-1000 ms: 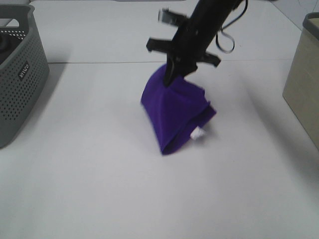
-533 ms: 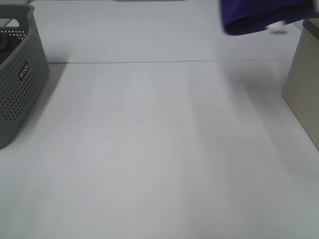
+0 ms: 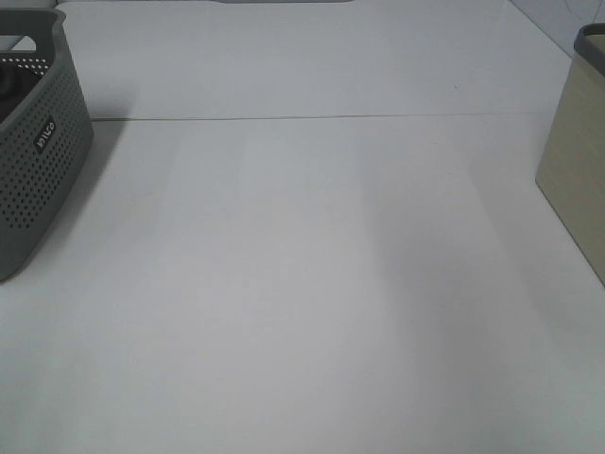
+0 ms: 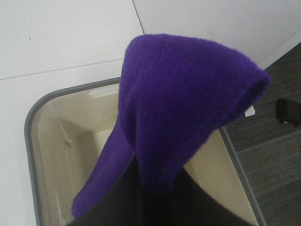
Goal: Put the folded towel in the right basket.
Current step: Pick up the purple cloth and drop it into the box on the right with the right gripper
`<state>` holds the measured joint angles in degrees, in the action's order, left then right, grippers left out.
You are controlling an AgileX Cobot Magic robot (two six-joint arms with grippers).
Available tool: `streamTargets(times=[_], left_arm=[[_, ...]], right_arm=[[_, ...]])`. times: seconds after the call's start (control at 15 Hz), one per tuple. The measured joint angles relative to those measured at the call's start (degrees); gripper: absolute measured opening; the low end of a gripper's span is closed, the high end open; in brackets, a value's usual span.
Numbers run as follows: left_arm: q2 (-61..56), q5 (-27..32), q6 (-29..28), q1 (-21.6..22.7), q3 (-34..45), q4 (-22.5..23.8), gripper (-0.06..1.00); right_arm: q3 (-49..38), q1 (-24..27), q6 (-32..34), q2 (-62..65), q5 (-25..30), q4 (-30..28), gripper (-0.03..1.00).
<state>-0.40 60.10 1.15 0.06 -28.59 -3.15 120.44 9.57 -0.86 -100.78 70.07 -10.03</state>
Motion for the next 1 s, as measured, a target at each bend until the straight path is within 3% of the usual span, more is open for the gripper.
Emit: streamTargets(times=[0.53,0.6,0.67,0.73,0.8,1.0], left_arm=[[0.0,0.0,0.0,0.0,0.0,0.0,0.99],[0.0,0.0,0.0,0.0,0.0,0.0,0.99],[0.0,0.0,0.0,0.0,0.0,0.0,0.99],[0.0,0.0,0.0,0.0,0.0,0.0,0.99],[0.0,0.0,0.0,0.0,0.0,0.0,0.99],[0.0,0.0,0.0,0.0,0.0,0.0,0.99]], right_arm=[[-2.4,1.8,-1.4,-10.4,-0.1,-0.6,0.09],[-5.3,3.3,-0.6,-10.4,-0.1,-0.2,0.37],[-6.3,3.4,0.1,-10.4,-0.1,-0.2,0.47],[-8.3,3.4,0.3,-10.4,-0.1,0.1,0.72],[-9.6,3.4,0.3,-10.5,-0.1,0.5,0.86],[-10.4,3.4,0.4,-10.5,-0.2,0.9,0.96]])
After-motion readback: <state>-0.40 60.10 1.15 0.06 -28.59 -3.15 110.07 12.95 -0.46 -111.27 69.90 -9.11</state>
